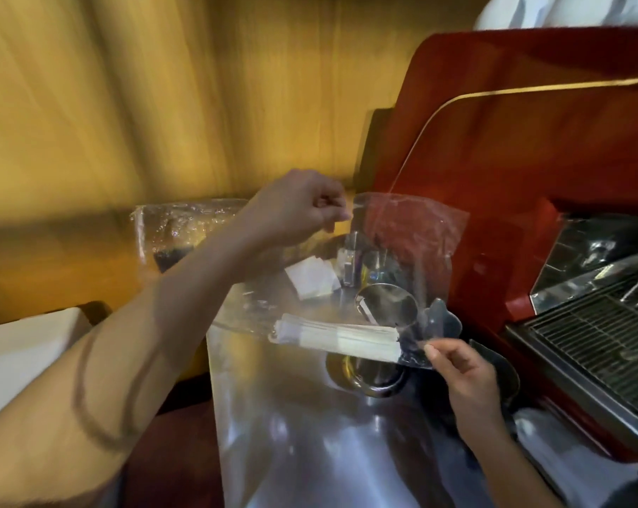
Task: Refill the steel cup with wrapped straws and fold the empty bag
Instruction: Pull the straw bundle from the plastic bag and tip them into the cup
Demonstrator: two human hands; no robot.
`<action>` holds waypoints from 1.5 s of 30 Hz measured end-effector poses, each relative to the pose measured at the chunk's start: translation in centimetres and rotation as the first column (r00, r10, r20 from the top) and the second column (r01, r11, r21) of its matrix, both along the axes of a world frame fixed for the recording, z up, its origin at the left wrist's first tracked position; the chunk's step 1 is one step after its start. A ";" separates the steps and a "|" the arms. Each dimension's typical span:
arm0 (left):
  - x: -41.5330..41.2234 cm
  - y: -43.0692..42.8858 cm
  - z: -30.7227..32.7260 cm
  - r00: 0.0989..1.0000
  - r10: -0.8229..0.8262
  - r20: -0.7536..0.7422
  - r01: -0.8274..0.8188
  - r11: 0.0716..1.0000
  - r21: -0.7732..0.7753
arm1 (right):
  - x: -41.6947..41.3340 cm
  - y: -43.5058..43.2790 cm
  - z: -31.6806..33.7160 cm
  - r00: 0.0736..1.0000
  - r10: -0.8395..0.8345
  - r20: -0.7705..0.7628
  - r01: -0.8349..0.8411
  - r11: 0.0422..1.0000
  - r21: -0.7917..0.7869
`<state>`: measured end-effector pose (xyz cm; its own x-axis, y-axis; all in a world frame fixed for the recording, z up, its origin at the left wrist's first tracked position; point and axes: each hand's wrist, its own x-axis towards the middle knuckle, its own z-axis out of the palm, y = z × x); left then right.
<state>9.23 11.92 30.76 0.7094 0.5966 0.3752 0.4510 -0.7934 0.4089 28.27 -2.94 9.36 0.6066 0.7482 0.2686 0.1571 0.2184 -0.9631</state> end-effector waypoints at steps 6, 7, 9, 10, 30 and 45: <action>1.5 0.6 1.6 0.976 -0.128 0.173 0.133 0.991 -0.015 | 2.0 -2.6 3.8 0.984 -0.166 0.062 0.153 0.974 0.168; 1.8 0.7 1.9 0.970 -0.142 0.197 0.148 0.989 -0.014 | 2.2 -3.1 4.6 0.981 -0.184 0.068 0.168 0.966 0.195; 2.6 0.7 2.5 0.953 -0.177 0.245 0.187 0.982 -0.017 | 2.4 -3.9 6.0 0.975 -0.215 0.061 0.195 0.951 0.239; 3.1 0.6 2.9 0.944 -0.196 0.264 0.206 0.979 -0.010 | 2.5 -4.2 6.7 0.972 -0.230 0.054 0.209 0.945 0.252; 11.2 -2.8 5.6 0.788 -0.398 0.470 0.441 0.897 0.020 | 4.4 -12.3 14.1 0.793 -0.569 0.218 0.473 0.800 0.369; 10.6 1.0 2.9 0.685 -0.268 0.677 0.459 0.881 -0.115 | 3.9 -9.7 16.6 0.812 -0.511 0.282 0.427 0.850 0.309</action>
<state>19.83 12.95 33.63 0.5474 0.4813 0.6846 -0.2865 -0.6609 0.6937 32.15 -12.65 25.97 0.7055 0.2908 0.6463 0.6037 0.2311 -0.7630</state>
